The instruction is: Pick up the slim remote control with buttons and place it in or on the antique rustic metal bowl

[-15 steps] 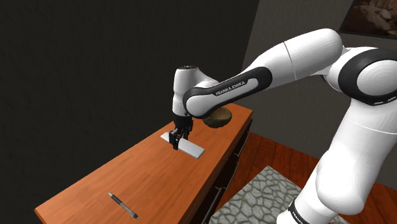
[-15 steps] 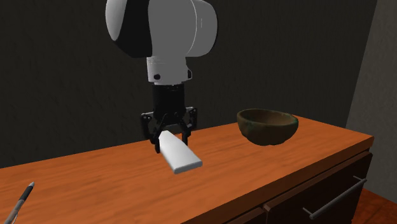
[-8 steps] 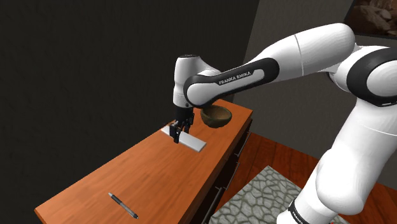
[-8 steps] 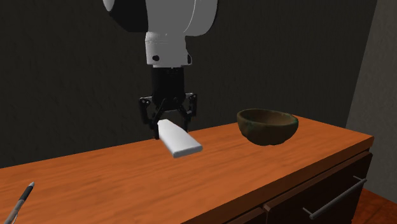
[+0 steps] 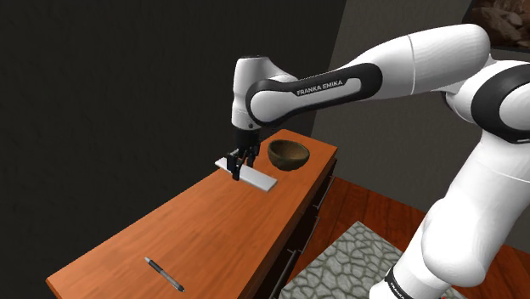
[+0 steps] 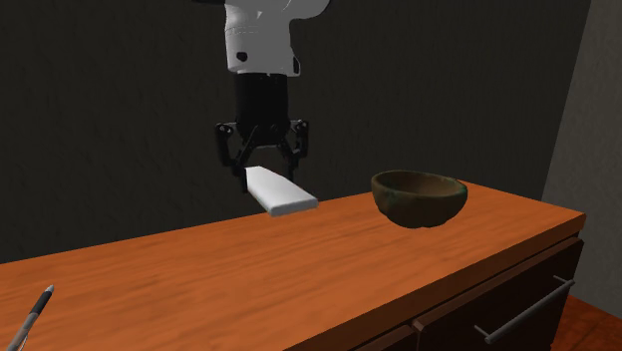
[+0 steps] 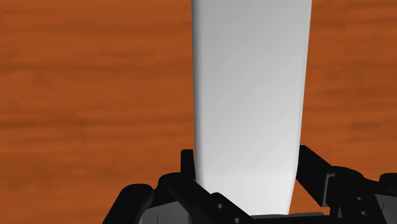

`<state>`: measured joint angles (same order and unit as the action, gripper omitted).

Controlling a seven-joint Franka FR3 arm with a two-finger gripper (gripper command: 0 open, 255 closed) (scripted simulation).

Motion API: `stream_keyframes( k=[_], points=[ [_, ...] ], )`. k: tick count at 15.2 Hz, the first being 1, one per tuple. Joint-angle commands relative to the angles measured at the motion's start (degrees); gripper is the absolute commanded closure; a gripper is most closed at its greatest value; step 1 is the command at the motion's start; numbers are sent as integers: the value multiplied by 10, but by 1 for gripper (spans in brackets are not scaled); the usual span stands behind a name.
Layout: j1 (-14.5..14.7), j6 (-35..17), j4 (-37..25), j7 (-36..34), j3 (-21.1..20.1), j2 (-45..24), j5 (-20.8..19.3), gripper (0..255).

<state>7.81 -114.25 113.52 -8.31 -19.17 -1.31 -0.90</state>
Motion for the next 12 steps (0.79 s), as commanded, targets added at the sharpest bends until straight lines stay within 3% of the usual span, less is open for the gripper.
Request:
stream_keyframes(
  k=[1,8,12],
  points=[
    [0,15,-10,1,0,6,2,255],
    [-1,63,-48,4,0,16,6,255],
    [-28,61,-32,61,29,30,10,255]
  ],
)
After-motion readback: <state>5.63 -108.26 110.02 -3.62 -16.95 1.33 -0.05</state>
